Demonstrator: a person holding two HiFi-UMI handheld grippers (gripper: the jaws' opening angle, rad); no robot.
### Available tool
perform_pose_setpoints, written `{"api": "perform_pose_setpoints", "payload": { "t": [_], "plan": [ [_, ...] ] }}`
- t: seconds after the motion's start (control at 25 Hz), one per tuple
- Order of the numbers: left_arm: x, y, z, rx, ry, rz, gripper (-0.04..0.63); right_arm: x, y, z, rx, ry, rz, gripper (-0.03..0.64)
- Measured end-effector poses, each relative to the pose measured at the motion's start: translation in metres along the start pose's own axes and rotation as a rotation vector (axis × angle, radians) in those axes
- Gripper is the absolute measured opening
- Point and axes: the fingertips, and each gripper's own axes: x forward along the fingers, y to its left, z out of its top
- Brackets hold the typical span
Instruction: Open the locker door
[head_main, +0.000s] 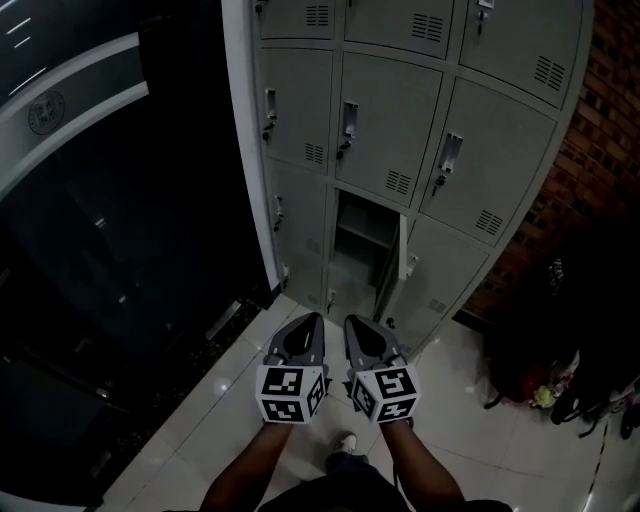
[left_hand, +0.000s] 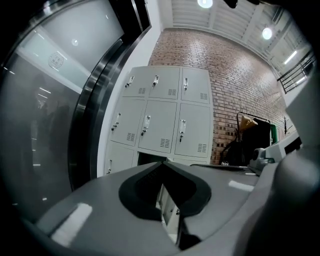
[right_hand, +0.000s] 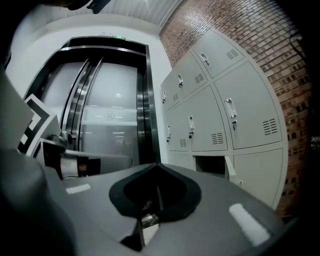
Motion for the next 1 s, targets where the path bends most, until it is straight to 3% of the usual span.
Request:
{"api": "perform_pose_setpoints", "payload": {
  "t": [0.48, 1.0],
  "plan": [
    [-0.086, -0.023, -0.011, 0.006, 0.013, -0.038, 0.006, -0.073, 0.058, 0.007, -0.019, 0.006, -0.042, 0.0],
    [-0.12, -0.047, -0.02, 0.018, 0.018, -0.071, 0.006, -0.109, 0.079, 0.001, -0.031, 0.02, -0.049, 0.0]
  ]
}}
